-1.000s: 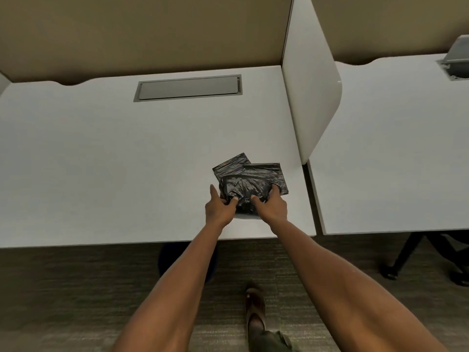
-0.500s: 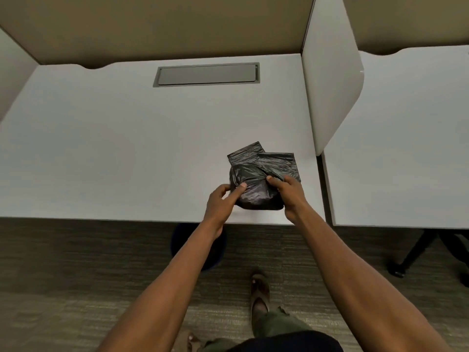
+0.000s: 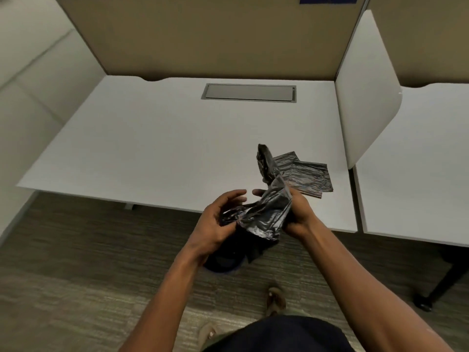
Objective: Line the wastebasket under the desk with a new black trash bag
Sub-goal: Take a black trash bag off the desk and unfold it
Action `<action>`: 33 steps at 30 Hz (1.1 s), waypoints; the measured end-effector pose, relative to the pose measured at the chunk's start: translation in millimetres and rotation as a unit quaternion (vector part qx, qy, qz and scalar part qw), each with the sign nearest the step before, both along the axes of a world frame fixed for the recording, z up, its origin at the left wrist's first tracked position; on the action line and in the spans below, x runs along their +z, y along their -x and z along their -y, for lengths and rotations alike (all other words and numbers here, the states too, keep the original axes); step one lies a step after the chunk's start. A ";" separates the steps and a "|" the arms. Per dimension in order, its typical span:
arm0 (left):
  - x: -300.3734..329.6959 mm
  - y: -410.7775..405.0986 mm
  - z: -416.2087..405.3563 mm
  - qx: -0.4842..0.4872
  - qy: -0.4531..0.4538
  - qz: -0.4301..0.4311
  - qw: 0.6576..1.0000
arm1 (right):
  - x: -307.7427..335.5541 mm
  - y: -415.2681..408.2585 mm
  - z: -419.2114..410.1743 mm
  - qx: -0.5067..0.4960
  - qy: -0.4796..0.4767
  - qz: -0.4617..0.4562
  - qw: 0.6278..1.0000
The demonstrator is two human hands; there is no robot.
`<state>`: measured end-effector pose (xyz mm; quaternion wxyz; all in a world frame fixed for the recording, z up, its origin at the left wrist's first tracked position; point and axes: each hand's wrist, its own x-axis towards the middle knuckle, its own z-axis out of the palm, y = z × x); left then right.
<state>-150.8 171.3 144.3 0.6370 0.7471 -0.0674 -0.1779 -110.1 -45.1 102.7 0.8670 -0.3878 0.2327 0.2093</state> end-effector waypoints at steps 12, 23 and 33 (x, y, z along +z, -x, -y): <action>38.9 87.7 -100.2 0.173 -0.012 0.111 0.979 | -0.8 54.1 -124.3 -0.037 -0.041 -0.069 0.996; 37.8 98.9 -156.0 0.205 0.030 0.052 0.977 | 42.0 144.6 -169.5 0.119 0.254 0.160 0.946; 22.5 116.9 -220.8 0.153 0.068 -0.030 0.985 | 30.4 167.1 -192.3 0.088 0.304 0.183 0.931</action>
